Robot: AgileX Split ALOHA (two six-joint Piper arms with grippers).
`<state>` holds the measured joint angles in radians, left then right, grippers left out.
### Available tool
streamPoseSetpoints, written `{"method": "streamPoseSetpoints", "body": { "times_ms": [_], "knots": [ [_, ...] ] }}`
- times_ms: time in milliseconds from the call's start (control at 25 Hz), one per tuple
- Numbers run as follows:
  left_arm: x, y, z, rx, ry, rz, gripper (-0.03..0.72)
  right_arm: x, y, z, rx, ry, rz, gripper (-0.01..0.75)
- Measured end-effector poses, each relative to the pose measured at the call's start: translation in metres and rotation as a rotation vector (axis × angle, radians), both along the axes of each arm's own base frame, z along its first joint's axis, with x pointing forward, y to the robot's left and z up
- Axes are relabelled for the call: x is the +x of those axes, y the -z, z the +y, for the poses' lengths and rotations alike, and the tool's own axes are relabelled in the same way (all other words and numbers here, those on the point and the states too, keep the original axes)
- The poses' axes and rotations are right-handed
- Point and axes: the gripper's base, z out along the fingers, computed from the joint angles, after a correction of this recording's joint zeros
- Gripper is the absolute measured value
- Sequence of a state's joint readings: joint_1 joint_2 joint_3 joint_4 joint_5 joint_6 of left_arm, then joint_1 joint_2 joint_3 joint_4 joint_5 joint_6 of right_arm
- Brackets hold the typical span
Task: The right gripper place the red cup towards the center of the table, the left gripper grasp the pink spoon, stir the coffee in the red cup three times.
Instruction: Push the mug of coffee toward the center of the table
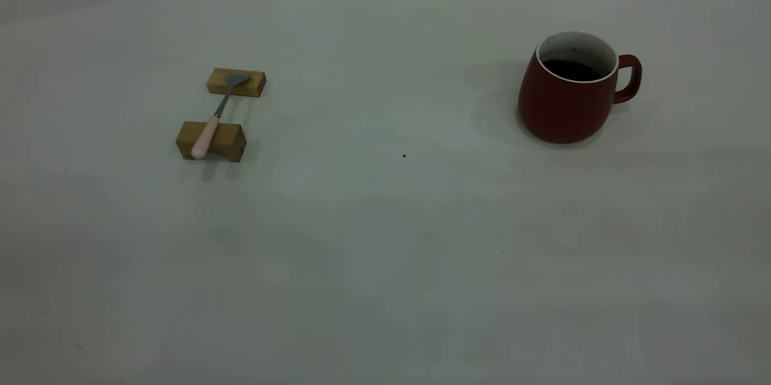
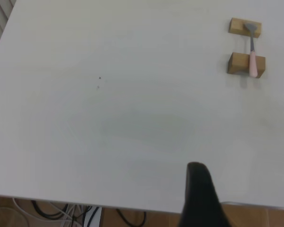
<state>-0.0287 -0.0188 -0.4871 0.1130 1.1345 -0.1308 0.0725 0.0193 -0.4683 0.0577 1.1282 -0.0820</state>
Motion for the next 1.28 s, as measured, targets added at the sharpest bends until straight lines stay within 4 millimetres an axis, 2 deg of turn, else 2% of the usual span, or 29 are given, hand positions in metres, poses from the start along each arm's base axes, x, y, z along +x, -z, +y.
{"method": "streamPoseSetpoints", "body": {
  "times_ms": [1160,1280],
  "knots": [
    [0.0,0.0,0.0,-0.001,-0.001,0.0,0.543,0.0003,0.0001,-0.0029,-0.03,0.019,-0.002,0.585],
    [0.0,0.0,0.0,-0.001,-0.001,0.0,0.543,-0.0007,-0.0047,-0.0034,-0.031,0.023,-0.019,0.585]
  ]
}}
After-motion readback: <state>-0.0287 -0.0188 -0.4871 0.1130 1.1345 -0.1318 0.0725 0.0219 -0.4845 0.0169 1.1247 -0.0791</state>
